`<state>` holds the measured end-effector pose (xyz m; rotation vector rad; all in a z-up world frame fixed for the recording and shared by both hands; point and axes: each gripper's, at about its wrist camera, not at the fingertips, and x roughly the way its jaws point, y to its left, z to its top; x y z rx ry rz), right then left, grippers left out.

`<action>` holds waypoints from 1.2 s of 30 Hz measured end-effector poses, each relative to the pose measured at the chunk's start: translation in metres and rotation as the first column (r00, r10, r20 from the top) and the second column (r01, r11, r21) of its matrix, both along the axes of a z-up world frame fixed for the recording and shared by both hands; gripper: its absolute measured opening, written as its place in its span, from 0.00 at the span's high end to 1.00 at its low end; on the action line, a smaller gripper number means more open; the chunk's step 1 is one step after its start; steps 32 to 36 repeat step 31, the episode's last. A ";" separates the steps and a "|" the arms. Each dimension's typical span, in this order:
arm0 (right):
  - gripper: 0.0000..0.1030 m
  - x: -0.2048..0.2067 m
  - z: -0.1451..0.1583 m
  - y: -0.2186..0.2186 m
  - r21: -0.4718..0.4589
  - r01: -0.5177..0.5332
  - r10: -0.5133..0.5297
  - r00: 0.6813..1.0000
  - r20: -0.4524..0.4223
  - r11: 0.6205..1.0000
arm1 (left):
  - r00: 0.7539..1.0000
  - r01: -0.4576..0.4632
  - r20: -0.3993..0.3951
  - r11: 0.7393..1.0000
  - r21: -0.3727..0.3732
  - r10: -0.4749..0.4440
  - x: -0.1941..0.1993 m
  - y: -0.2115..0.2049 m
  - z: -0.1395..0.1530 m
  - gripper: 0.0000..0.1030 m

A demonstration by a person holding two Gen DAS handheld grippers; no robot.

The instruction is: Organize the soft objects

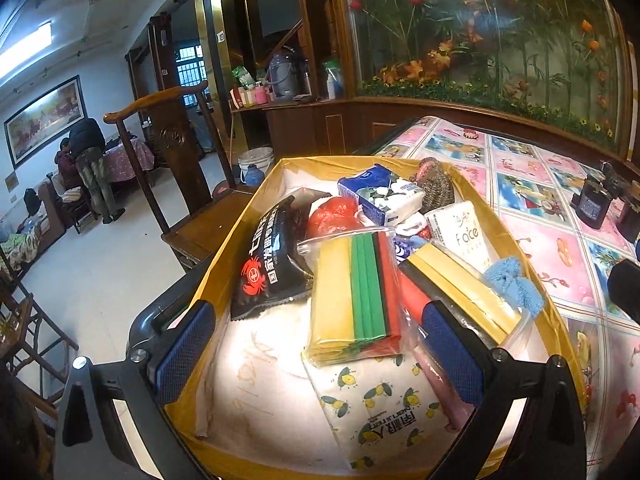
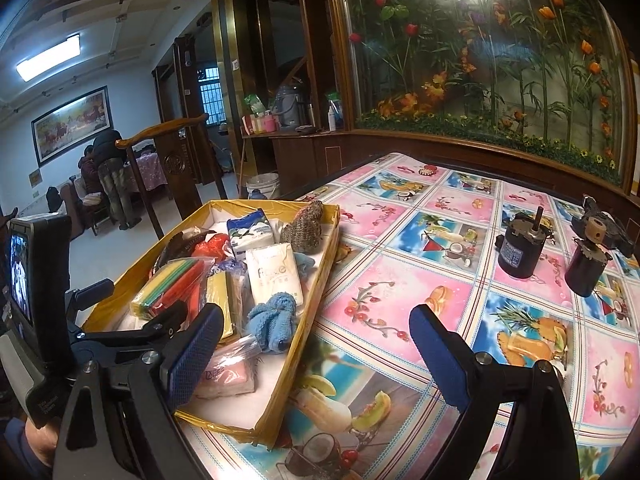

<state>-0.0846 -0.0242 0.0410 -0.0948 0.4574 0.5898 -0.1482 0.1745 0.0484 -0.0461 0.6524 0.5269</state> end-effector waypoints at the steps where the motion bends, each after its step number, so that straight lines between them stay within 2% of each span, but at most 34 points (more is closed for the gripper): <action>1: 0.06 0.000 0.000 0.000 0.000 0.002 -0.002 1.000 0.001 1.000 | 1.000 0.004 -0.001 1.000 -0.002 -0.004 0.000 0.000 0.000 0.00; 22: 0.06 -0.001 0.000 0.000 -0.009 0.012 -0.012 1.000 0.008 1.000 | 1.000 0.022 -0.001 1.000 0.002 -0.022 -0.002 -0.002 -0.004 0.00; 30: 0.06 -0.001 0.002 -0.002 -0.001 0.025 -0.025 1.000 0.012 1.000 | 0.998 0.060 0.030 0.990 -0.129 -0.057 -0.010 0.017 0.001 0.00; 36: 0.06 -0.001 0.002 -0.002 -0.001 0.027 -0.027 1.000 0.010 1.000 | 0.998 0.059 0.034 0.989 -0.137 -0.055 -0.011 0.019 0.001 0.00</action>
